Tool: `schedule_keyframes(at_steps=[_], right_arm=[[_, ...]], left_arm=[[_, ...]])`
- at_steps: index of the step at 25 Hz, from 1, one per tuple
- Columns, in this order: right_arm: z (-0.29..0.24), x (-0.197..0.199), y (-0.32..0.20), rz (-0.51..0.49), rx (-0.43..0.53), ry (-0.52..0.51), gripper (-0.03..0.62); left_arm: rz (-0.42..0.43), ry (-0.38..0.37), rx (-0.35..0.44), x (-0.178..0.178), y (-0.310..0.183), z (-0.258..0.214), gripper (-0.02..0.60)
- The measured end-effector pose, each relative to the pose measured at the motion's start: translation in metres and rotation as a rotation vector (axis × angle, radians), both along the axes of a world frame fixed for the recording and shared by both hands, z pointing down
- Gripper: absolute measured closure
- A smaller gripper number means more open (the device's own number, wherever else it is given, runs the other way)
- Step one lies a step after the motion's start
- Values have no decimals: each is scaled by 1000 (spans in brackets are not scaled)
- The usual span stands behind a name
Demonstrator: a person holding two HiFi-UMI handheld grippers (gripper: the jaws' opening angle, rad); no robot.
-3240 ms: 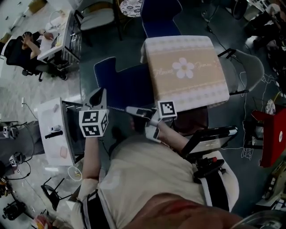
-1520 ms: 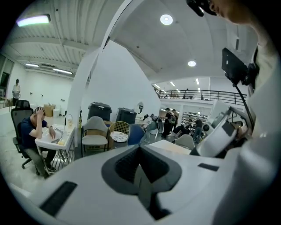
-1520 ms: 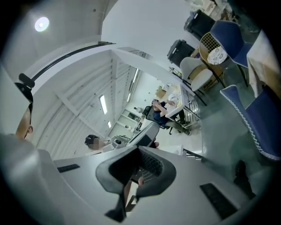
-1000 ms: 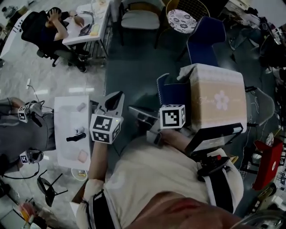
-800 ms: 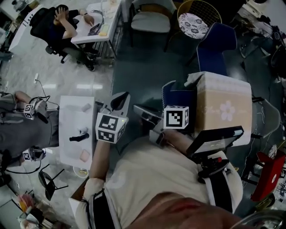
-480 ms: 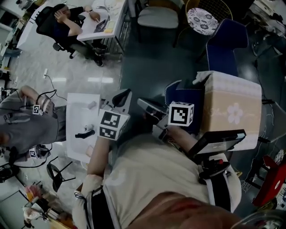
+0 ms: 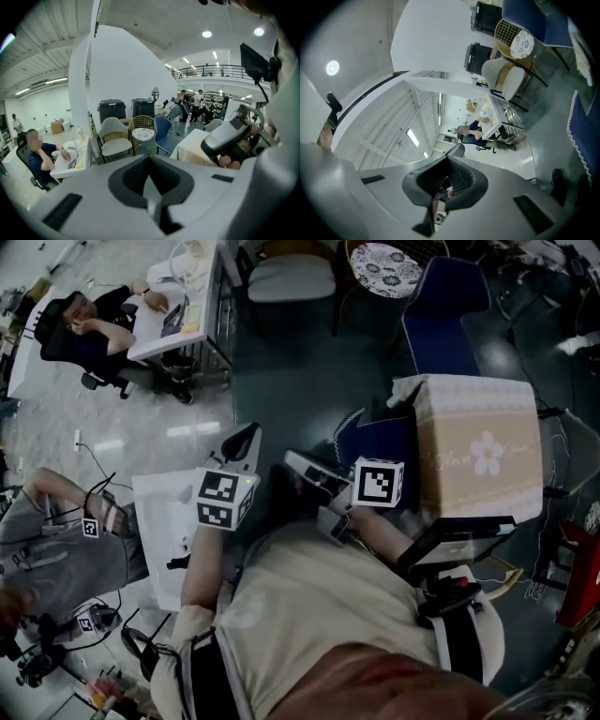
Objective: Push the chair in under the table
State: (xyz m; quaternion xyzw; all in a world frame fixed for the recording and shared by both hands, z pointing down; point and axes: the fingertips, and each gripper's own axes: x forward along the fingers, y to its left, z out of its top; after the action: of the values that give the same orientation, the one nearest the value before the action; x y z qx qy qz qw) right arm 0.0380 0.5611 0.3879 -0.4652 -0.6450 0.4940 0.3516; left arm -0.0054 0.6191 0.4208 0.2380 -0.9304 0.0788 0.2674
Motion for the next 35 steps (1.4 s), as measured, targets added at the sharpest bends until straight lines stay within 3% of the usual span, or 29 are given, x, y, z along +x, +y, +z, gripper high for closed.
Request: schedule_keyframes(at_steps=[4, 11, 12, 13, 15, 16, 17, 18, 21, 22, 23, 26, 35], right_arm=[[4, -18, 19, 40, 28, 31, 583], [-3, -53, 78, 30, 108, 2, 583], [-6, -57, 87, 26, 116, -8, 583], [-9, -60, 96, 22, 124, -16, 583], [-13, -69, 113, 9, 132, -26, 583], [-14, -74, 120, -2, 137, -27, 583], [-14, -78, 127, -13, 141, -26, 583], [-15, -83, 132, -21, 142, -22, 583], [-19, -98, 147, -35, 148, -29, 583], [-20, -102, 154, -45, 149, -38, 583], [-21, -106, 163, -58, 147, -44, 583], [-19, -118, 181, -95, 132, -37, 583], [-16, -212, 161, -98, 103, -20, 583]], left_arm=[[28, -20, 43, -26, 18, -3, 574], [1, -66, 162, -68, 73, -9, 574], [-2, -58, 135, -70, 85, -13, 574], [-5, -25, 24, -70, 107, -17, 574], [-17, 104, -413, -63, 173, -30, 574], [-24, 152, -583, -63, 200, -35, 574], [-30, 161, -626, -66, 211, -39, 574], [-36, 132, -553, -74, 209, -40, 574], [-49, -45, -39, -107, 166, -39, 574], [-52, -92, 98, -117, 156, -38, 574], [-55, -118, 171, -124, 153, -38, 574], [-74, -131, 199, -140, 163, -37, 574], [-63, -93, 124, -219, 146, -34, 574]])
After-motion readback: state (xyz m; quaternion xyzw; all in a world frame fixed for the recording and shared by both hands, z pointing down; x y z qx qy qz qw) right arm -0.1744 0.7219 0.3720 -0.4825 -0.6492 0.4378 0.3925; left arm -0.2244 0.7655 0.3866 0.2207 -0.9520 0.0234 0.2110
